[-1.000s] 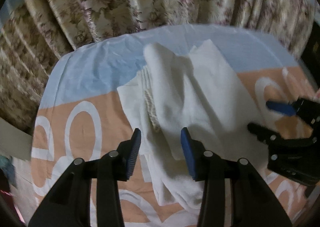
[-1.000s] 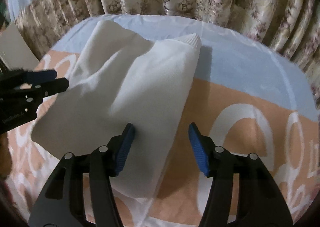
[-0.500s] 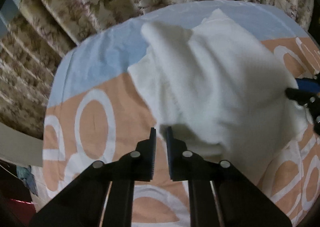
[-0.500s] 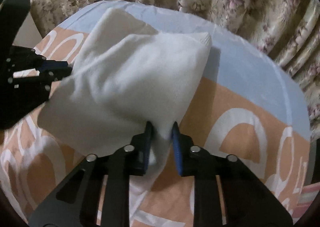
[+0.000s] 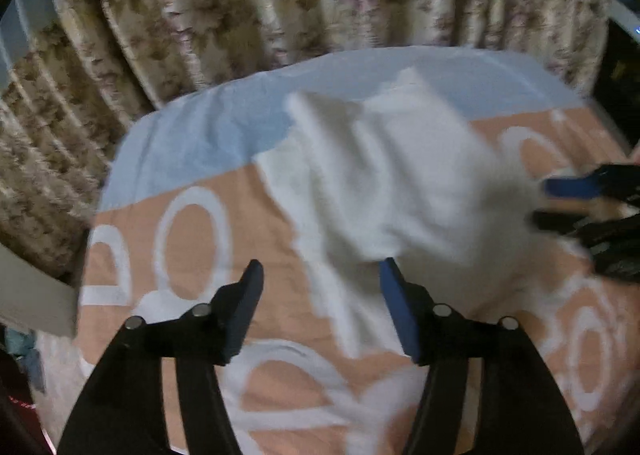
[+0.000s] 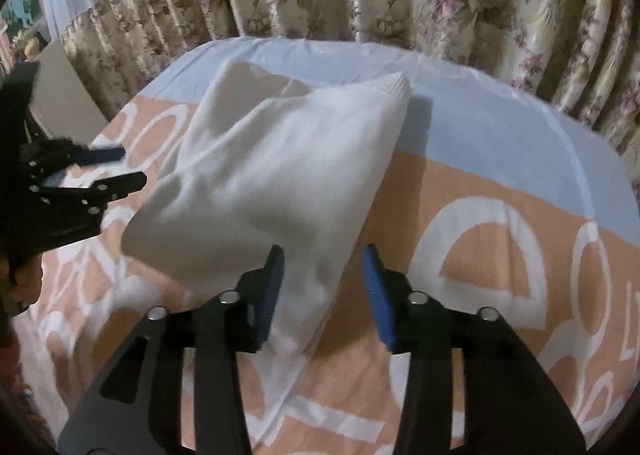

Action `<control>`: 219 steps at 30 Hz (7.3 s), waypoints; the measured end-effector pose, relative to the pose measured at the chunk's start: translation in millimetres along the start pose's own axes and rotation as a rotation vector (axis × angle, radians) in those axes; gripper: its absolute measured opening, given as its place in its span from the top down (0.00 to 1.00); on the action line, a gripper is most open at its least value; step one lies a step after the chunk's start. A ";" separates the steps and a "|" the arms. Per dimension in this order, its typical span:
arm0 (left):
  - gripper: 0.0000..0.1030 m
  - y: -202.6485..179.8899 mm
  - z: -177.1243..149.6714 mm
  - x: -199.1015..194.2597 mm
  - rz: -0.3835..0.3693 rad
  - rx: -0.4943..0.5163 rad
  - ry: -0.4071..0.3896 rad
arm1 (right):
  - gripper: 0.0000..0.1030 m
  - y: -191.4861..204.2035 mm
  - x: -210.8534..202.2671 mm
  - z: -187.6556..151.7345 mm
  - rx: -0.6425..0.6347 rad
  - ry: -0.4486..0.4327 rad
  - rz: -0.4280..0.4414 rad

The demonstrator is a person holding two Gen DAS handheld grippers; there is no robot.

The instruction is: Fold small clothes

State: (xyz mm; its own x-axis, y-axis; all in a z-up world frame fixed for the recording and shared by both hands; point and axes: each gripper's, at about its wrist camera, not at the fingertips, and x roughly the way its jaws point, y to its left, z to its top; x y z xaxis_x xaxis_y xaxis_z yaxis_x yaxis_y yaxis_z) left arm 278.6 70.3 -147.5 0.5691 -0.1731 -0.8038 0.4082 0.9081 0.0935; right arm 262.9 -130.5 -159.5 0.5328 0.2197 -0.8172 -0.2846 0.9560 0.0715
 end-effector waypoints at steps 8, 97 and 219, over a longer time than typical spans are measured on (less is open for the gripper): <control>0.61 -34.7 -12.7 32.6 -0.013 0.059 0.086 | 0.45 16.3 17.6 -24.3 -0.003 0.074 0.070; 0.52 7.1 31.5 89.8 -0.251 0.048 0.123 | 0.45 5.2 78.7 53.1 -0.124 0.104 0.070; 0.03 -146.0 -127.2 -277.4 0.185 -0.238 -0.380 | 0.03 45.1 -286.1 -173.2 0.187 -0.428 -0.390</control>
State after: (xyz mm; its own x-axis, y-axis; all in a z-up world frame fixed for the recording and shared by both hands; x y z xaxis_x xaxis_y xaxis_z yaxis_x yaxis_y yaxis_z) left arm -29.6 34.2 -12.8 0.8551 -0.0868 -0.5111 0.1259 0.9911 0.0423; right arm -40.4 -184.0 -21.5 0.8537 -0.1318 -0.5038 0.1201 0.9912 -0.0558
